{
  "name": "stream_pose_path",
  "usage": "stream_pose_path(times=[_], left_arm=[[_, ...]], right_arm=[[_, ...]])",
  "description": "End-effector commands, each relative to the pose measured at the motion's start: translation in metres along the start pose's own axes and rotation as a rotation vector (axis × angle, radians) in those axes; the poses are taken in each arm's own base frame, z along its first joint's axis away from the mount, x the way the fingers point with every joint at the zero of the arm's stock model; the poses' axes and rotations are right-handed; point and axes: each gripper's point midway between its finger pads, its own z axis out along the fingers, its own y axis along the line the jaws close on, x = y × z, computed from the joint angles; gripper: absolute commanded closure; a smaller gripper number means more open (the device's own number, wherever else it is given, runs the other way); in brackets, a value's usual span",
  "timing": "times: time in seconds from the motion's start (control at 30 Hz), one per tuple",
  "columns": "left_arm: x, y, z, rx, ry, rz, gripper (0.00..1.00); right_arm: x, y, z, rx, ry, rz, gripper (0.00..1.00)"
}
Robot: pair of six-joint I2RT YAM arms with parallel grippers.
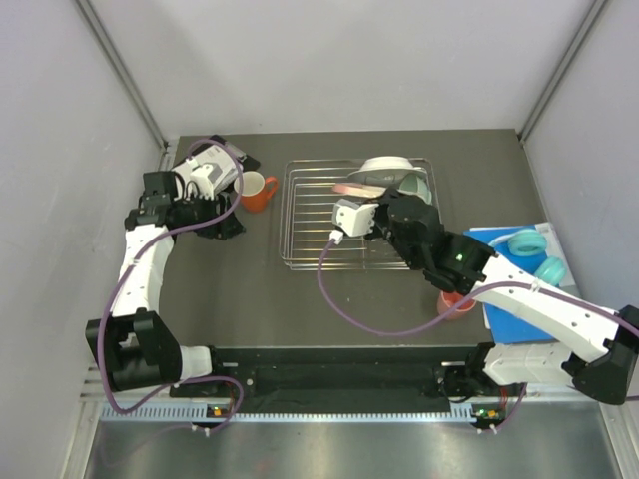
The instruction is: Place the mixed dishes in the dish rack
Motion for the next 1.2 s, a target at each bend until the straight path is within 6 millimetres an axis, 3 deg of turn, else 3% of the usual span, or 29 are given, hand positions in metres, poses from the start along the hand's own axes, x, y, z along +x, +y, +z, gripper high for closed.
stream_pose_path(times=[0.0, 0.3, 0.73, 0.87, 1.17], left_arm=[[-0.008, -0.001, -0.001, 0.010, -0.044, 0.031, 0.38], [-0.010, 0.000, 0.001, 0.013, -0.046, 0.032, 0.38], [-0.014, 0.001, 0.001, 0.009, -0.054, 0.044, 0.38], [-0.014, 0.001, 0.001, 0.013, -0.053, 0.044, 0.38], [-0.011, 0.003, 0.003, 0.014, -0.046, 0.046, 0.37]], right_arm=[[-0.005, -0.040, 0.000, 0.151, -0.048, 0.102, 1.00], [0.013, -0.009, 0.025, 0.085, -0.027, 0.133, 1.00], [0.018, 0.006, 0.045, 0.058, -0.009, 0.130, 1.00], [0.025, 0.026, 0.056, 0.014, 0.018, 0.143, 1.00], [0.040, 0.048, 0.067, -0.034, 0.088, 0.218, 1.00]])
